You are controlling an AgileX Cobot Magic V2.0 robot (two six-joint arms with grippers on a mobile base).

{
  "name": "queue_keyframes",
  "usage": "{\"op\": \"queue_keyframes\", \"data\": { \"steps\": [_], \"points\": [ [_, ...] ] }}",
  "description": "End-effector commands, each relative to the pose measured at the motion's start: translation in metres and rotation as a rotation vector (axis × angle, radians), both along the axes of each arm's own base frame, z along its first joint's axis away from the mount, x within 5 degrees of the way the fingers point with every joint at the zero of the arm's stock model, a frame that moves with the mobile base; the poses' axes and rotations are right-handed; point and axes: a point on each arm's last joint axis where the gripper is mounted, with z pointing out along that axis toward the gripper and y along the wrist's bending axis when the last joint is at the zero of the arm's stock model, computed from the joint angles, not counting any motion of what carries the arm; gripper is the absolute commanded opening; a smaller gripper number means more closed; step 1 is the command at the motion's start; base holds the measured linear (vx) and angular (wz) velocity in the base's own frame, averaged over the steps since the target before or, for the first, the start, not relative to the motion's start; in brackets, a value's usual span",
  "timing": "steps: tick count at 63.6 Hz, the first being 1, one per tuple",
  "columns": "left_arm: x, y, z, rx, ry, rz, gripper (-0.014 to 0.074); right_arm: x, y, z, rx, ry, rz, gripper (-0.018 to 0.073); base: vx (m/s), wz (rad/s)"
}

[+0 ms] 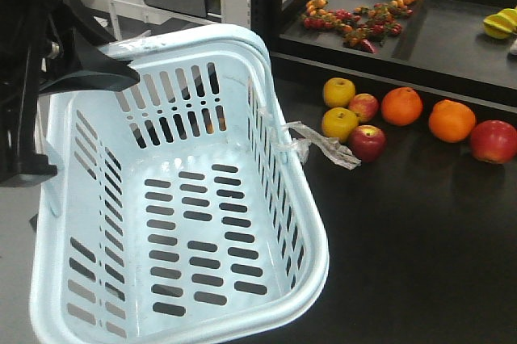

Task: Pick three apples into basket with both arms
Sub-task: 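Turn the base and drive up to the fruit table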

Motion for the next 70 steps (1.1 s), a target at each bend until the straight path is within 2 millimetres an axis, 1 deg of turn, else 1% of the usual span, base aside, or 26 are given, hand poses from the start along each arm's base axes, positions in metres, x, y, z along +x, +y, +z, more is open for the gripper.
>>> {"op": "queue_keyframes", "data": {
  "steps": [1,36,70],
  "points": [
    [-0.008,0.0057,0.018,-0.082,-0.073,0.001,-0.0006,-0.0004,-0.0002,0.0024,-0.012,-0.071,-0.005,-0.0009,0.06,-0.4],
    [-0.008,0.0057,0.018,-0.082,-0.073,0.001,-0.0006,-0.0004,-0.0002,0.0024,-0.012,-0.071,-0.005,-0.0009,0.07,-0.37],
    [-0.008,0.0057,0.018,-0.082,-0.073,0.001,-0.0006,-0.0004,-0.0002,0.0024,-0.012,-0.071,-0.005,-0.0009,0.06,-0.29]
  ]
}}
